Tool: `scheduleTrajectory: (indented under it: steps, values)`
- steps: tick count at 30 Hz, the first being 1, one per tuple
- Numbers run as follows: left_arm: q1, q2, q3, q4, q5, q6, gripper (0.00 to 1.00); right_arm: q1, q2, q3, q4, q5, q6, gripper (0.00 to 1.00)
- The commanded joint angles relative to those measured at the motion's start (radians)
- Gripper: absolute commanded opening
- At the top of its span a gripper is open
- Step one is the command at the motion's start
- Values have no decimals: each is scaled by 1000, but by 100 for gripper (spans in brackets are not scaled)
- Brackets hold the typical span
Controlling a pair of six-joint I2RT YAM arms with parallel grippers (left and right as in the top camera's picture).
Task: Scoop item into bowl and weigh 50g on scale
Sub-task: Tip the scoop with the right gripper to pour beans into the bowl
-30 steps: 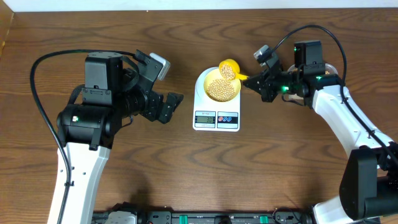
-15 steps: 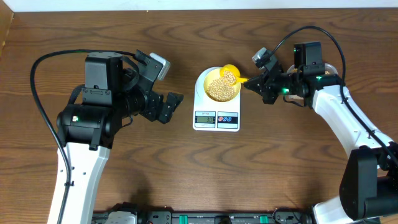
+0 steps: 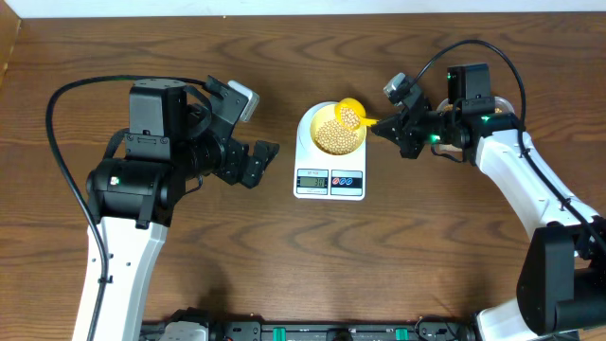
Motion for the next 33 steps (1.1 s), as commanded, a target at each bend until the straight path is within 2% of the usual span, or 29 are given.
scheduleTrajectory:
  steps: [1, 33]
  values:
    - [4, -2, -2, 0, 13, -1, 98, 13, 6, -5, 1, -6, -18, 1]
    - [4, -2, -2, 0, 13, -1, 97, 13, 6, -5, 23, 31, -200, 1]
